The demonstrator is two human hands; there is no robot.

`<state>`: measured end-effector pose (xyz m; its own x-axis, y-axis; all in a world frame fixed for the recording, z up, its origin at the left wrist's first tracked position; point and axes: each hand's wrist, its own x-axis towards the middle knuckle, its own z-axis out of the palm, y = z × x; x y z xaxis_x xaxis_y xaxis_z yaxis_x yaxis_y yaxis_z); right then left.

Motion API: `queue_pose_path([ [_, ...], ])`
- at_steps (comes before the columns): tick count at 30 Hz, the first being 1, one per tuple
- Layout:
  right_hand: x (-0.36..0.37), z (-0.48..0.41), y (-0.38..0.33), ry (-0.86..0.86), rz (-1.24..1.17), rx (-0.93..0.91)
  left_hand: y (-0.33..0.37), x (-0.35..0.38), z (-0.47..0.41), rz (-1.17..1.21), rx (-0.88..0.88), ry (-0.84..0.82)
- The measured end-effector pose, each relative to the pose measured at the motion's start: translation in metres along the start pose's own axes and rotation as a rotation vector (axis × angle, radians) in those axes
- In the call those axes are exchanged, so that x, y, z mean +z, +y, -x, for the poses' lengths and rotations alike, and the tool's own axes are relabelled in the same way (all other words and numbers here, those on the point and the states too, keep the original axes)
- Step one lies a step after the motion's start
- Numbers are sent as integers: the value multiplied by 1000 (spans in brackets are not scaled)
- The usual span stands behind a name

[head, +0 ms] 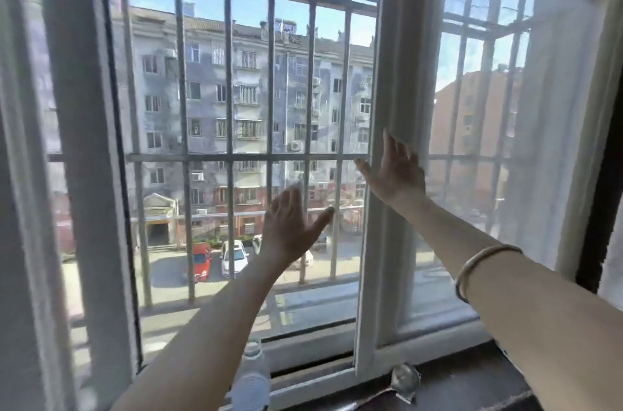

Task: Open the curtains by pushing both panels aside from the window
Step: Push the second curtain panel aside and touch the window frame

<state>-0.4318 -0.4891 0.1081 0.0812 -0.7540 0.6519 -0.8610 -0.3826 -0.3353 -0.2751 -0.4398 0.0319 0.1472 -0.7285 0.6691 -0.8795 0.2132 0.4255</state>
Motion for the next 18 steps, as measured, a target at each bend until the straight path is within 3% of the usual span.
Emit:
queue_pose_path([
  [8, 46, 31, -102, -145, -140, -201, -76, -94, 53, -198, -255, 89],
  [18, 95, 41, -228, -160, -207, -436, -171, -156, 76, -237, -430, 216],
])
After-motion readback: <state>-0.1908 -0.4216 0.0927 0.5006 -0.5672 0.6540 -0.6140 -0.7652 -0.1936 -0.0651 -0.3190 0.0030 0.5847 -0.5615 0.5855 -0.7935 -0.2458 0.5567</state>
